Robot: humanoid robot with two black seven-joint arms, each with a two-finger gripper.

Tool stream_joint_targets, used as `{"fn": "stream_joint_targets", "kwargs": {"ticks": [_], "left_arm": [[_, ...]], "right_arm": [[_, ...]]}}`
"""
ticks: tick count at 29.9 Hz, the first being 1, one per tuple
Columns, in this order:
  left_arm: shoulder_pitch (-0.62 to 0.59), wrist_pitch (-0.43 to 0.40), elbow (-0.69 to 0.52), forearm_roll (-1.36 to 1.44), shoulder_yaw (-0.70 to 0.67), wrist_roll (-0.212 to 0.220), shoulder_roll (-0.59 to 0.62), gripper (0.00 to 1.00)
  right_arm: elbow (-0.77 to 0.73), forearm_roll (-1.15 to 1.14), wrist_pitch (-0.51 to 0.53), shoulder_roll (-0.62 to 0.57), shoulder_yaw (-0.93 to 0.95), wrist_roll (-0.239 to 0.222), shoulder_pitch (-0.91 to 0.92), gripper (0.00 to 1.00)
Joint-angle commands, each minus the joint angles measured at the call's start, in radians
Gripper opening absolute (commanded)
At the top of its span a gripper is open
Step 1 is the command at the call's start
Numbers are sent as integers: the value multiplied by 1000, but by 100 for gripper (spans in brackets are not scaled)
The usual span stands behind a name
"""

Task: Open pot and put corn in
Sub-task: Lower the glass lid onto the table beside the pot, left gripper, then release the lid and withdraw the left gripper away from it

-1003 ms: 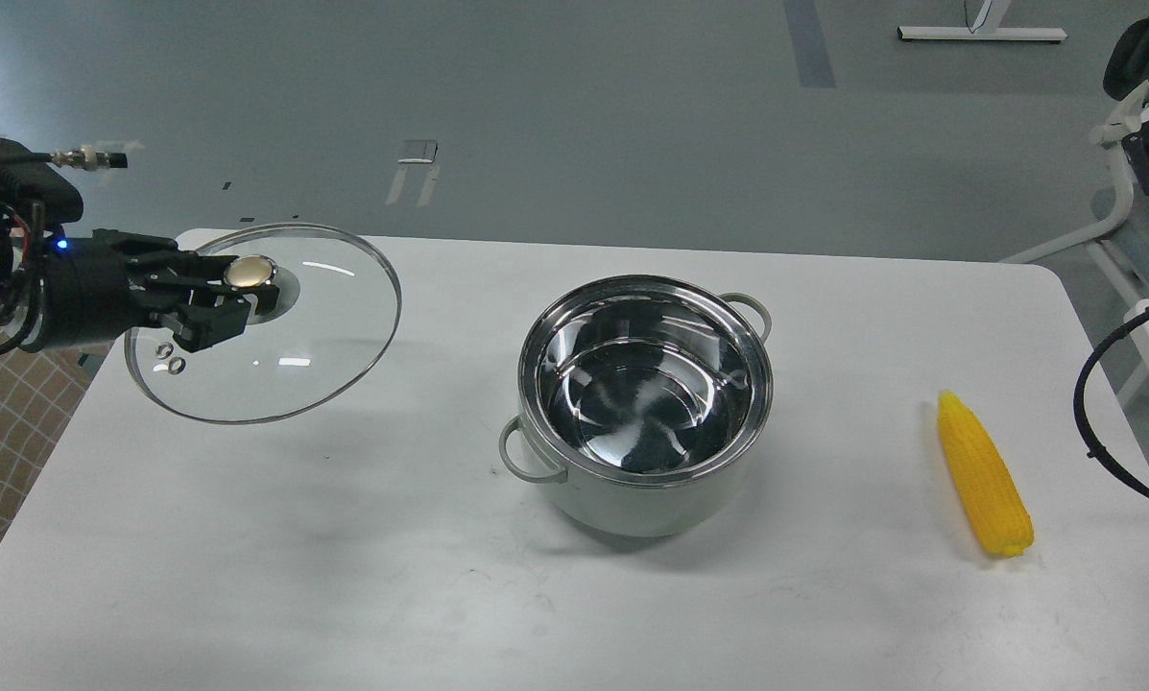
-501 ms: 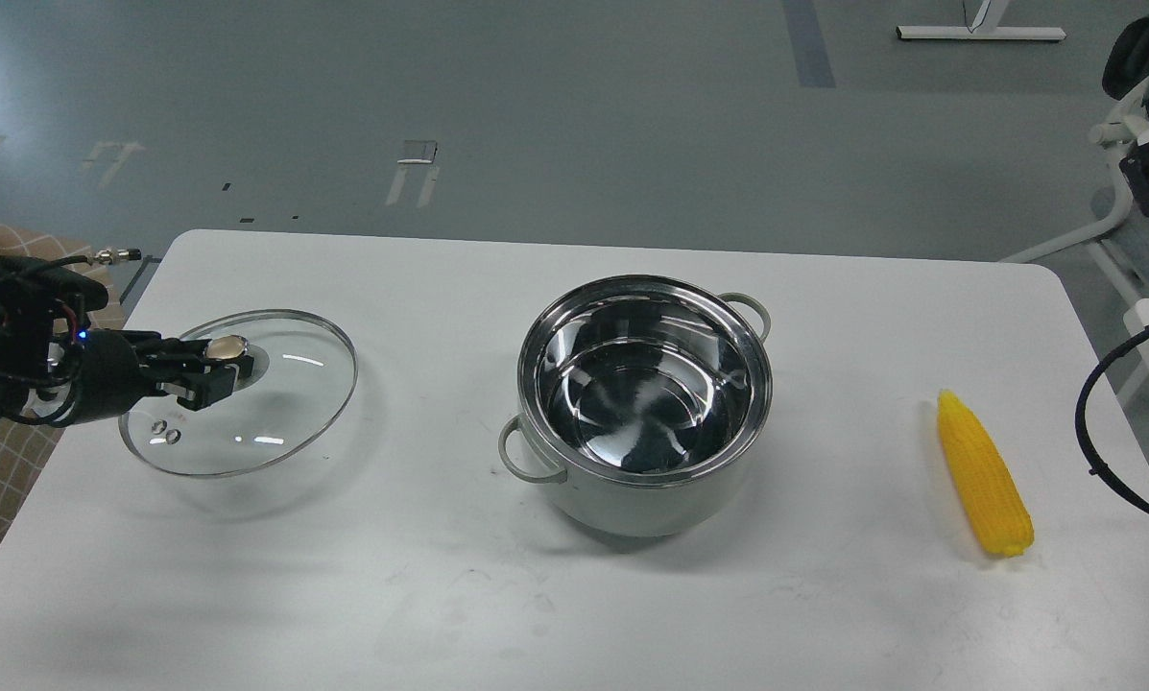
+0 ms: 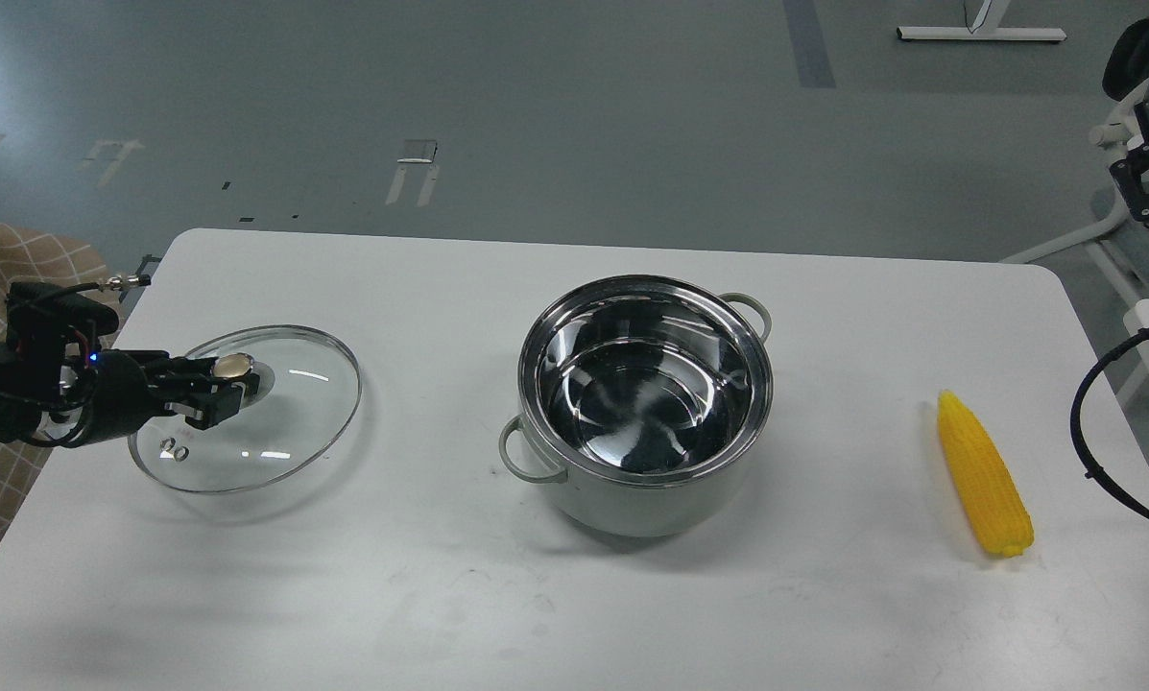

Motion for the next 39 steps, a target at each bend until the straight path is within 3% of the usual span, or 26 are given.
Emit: {"fn": "stream_joint_targets", "kwargs": {"ticks": [1, 4, 8, 17, 20, 22, 29, 31, 34, 39], "left_arm": [[0, 9, -1, -2, 12, -1, 1, 49], [0, 9, -1, -2, 11, -1, 1, 53], [6, 9, -1, -2, 11, -3, -1, 81], [3, 9, -4, -5, -4, -12, 3, 84], [-15, 20, -4, -83, -38, -14, 7, 89], [-58, 20, -4, -255, -125, -15, 7, 97], [-211, -20, -7, -792, -253, -27, -13, 97], [-256, -20, -1, -1025, -319, -27, -66, 97], [-276, -20, 4, -1161, -400, -27, -120, 97], [-278, -24, 107, -1334, -650, -21, -318, 97]], "right_arm": [[-1, 0, 0, -6, 0, 0, 0, 100], [-1, 0, 0, -6, -2, 0, -3, 100], [0, 0, 0, -6, -2, 0, -9, 100], [0, 0, 0, -6, -2, 0, -11, 100], [3, -11, 0, -9, -5, 0, -12, 100], [17, -21, 0, -34, -23, 0, -24, 100], [49, -144, 0, -221, -111, 0, -15, 100], [72, -196, 0, -262, -146, 0, -18, 100], [127, -267, 0, -313, -172, 0, -26, 100], [298, -624, 0, -400, -298, 0, -47, 100]]}}
